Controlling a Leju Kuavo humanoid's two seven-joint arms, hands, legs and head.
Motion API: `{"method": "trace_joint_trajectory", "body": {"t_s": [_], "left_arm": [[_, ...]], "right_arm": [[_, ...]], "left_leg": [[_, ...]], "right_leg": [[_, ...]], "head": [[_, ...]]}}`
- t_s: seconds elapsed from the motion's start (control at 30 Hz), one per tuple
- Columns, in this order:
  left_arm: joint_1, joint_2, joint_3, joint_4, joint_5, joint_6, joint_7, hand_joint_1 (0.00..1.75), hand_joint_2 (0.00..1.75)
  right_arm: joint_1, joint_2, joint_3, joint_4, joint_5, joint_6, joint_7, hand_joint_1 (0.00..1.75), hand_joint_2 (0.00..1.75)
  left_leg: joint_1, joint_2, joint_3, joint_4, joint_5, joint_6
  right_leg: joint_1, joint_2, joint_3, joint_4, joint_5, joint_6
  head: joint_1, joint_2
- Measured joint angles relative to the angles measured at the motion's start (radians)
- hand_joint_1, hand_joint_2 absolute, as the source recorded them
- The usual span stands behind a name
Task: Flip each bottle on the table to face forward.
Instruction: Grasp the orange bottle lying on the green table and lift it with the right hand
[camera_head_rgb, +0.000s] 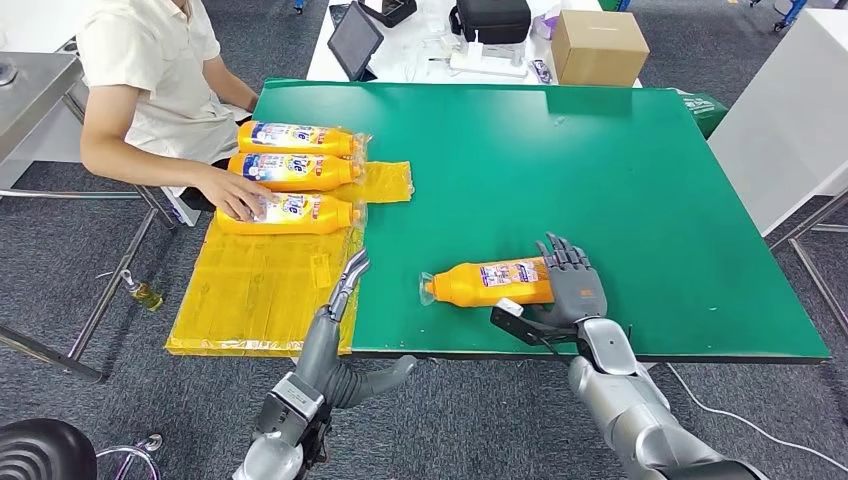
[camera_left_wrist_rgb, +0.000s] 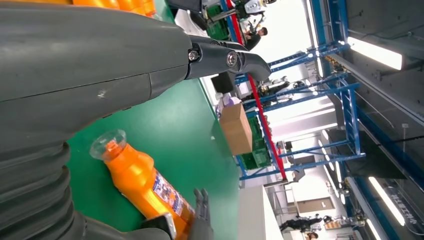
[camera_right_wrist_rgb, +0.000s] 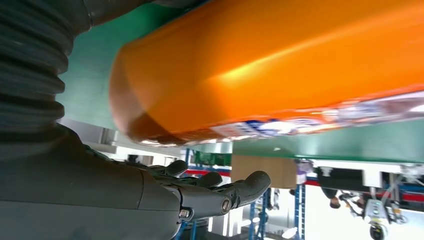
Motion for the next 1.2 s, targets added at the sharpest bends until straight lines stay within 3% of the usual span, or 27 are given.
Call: {"method": "trace_joint_trajectory", "body": {"t_s": [0.13,0.27,0.6,0.87,1.2], "left_arm": [[-0.007,-0.005,-0.01,0.007,0.002,0.0,-0.001,0.0,1.75],[-0.01,-0.006,-0.014,0.011,0.005,-0.001,-0.003,0.0,1.75],[-0.02,-0.007,-0.02,0.021,0.027,-0.002,-0.004,0.0,1.75],[-0.025,-0.007,-0.033,0.028,0.041,-0.005,-0.004,0.0,1.75],[-0.024,-0.013,-0.032,0.029,0.074,0.005,0.001,0.0,1.75]], "right_arm": [[-0.006,0.011,0.013,0.01,-0.002,-0.004,-0.002,0.02,1.75],[-0.009,0.016,0.019,0.019,-0.016,0.013,-0.011,1.75,1.75],[-0.055,-0.016,0.039,0.047,-0.039,0.245,0.034,1.75,1.75],[-0.075,-0.046,0.054,0.06,-0.046,0.3,0.061,1.75,1.75],[-0.047,-0.041,0.016,0.055,-0.242,0.239,-0.133,1.75,1.75]], "left_leg": [[0.0,0.0,0.0,0.0,0.0,0.0],[0.0,0.0,0.0,0.0,0.0,0.0],[0.0,-0.001,0.009,0.0,-0.002,0.001],[0.0,-0.004,0.015,0.0,-0.004,0.003],[0.0,-0.001,0.016,0.0,-0.004,0.003]], "right_leg": [[0.0,0.0,0.0,0.0,0.0,0.0],[0.0,0.0,0.0,0.0,0.0,0.0],[0.0,0.001,0.003,-0.001,-0.002,0.0],[0.0,0.0,0.008,-0.004,-0.004,0.002],[0.0,0.001,0.018,-0.004,-0.002,0.003]], "head": [[0.0,0.0],[0.0,0.0],[0.0,0.0],[0.0,0.0],[0.0,0.0]]}}
